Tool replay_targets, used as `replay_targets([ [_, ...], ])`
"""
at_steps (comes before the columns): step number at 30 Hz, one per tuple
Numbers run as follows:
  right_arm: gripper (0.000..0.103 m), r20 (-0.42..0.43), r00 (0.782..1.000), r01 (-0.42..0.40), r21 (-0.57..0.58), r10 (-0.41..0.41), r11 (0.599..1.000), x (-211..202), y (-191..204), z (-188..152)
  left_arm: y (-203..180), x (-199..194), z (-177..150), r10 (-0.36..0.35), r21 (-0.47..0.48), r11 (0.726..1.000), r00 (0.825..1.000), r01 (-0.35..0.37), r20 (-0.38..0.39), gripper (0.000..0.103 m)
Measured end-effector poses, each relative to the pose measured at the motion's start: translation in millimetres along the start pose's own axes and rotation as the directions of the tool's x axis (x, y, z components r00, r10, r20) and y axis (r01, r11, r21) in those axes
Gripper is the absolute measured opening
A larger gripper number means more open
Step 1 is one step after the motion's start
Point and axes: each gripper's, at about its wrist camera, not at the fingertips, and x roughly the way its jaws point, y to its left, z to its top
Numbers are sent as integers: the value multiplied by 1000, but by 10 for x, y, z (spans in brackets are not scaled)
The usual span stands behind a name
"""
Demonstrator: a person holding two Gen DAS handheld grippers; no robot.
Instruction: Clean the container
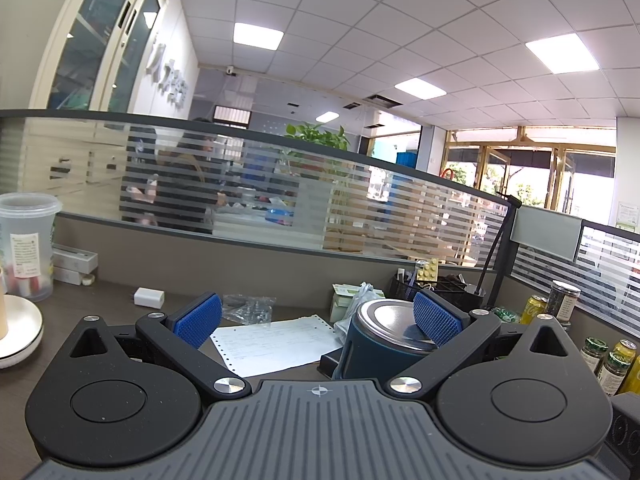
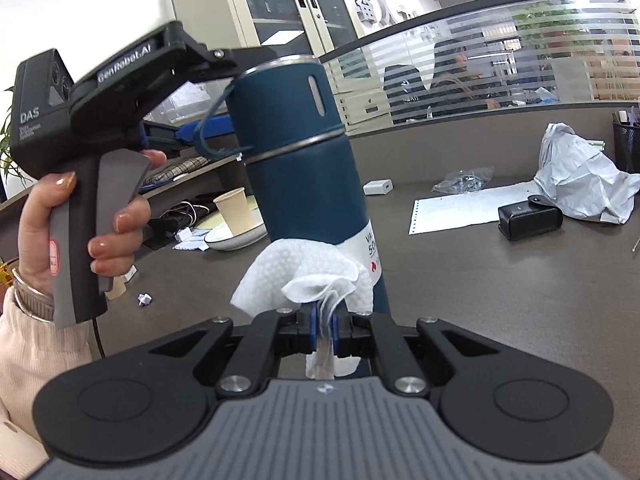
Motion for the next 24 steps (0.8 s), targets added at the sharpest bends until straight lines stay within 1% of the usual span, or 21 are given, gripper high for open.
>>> replay_targets([
  [15,9,-62,998,9,49,-6,999,149,-144,-148,63,4,4,-2,-3,1000,1000,2,1,103],
  [24,9,-85,996,9,61,-4,998,187,-162,-200,50,7,-6,-2,0,1000,1000,2,1,103],
])
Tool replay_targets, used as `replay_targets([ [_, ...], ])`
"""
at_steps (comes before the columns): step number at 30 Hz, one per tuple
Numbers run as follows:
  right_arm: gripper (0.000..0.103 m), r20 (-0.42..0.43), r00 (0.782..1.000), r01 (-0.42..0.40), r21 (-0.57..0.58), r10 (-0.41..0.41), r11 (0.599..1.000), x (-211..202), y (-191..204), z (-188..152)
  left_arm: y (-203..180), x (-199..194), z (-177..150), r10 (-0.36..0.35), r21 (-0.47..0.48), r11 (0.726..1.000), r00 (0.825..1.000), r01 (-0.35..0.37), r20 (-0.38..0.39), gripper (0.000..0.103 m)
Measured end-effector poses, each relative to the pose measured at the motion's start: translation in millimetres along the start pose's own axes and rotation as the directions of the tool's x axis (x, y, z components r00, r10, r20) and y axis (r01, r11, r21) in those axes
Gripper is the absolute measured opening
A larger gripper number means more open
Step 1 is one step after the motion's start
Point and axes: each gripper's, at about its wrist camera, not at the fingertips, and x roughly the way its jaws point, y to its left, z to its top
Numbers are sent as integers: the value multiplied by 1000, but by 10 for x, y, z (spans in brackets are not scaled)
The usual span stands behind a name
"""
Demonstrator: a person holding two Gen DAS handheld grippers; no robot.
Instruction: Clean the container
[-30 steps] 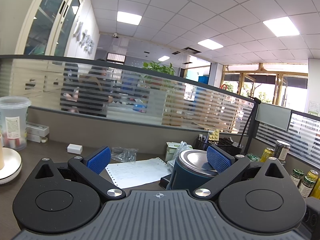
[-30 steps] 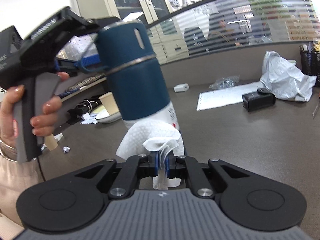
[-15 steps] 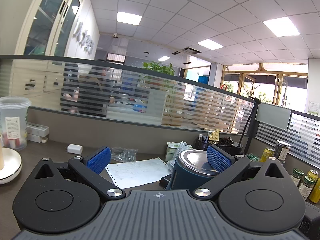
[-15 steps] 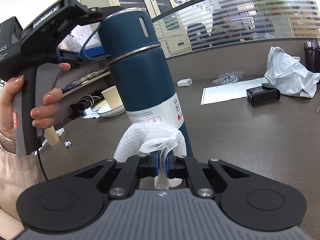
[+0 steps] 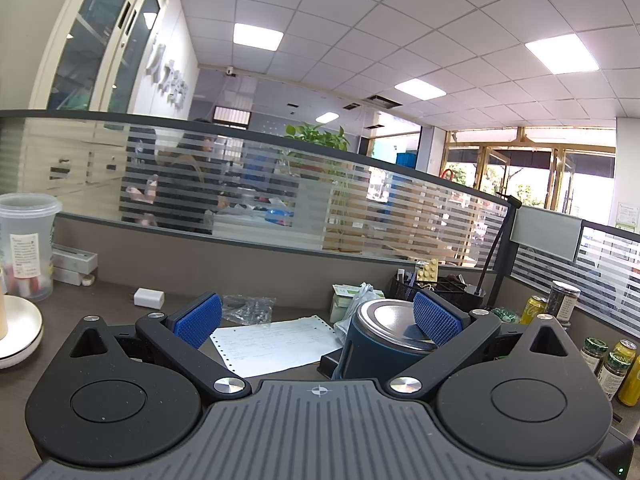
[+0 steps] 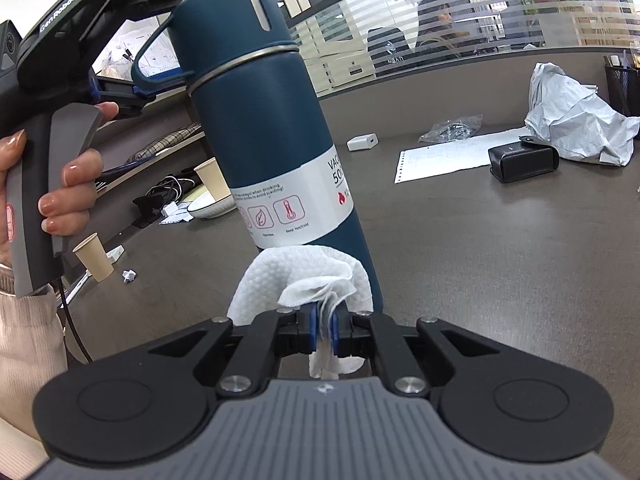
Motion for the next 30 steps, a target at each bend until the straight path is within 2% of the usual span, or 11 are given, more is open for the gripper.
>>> replay_targets([
  [8,9,-22,1000,-9,25,9,1000,46,-78,-30,-14,6,3,2,2,1000,1000,-2,0,103],
  [17,9,-34,999,36,19,-35,999,59,-124,-24,-16,16,8,-3,2,1000,1000,3,1,103],
  [24,9,6,999,51,-11,-51,999,2,-123,99,-25,18,1,-4,3,1000,1000,4,2,103],
  [30,9,80,996,51,-31,-49,998,-81,-128,280,-28,11,2,-7,3,1000,1000,7,1,103],
])
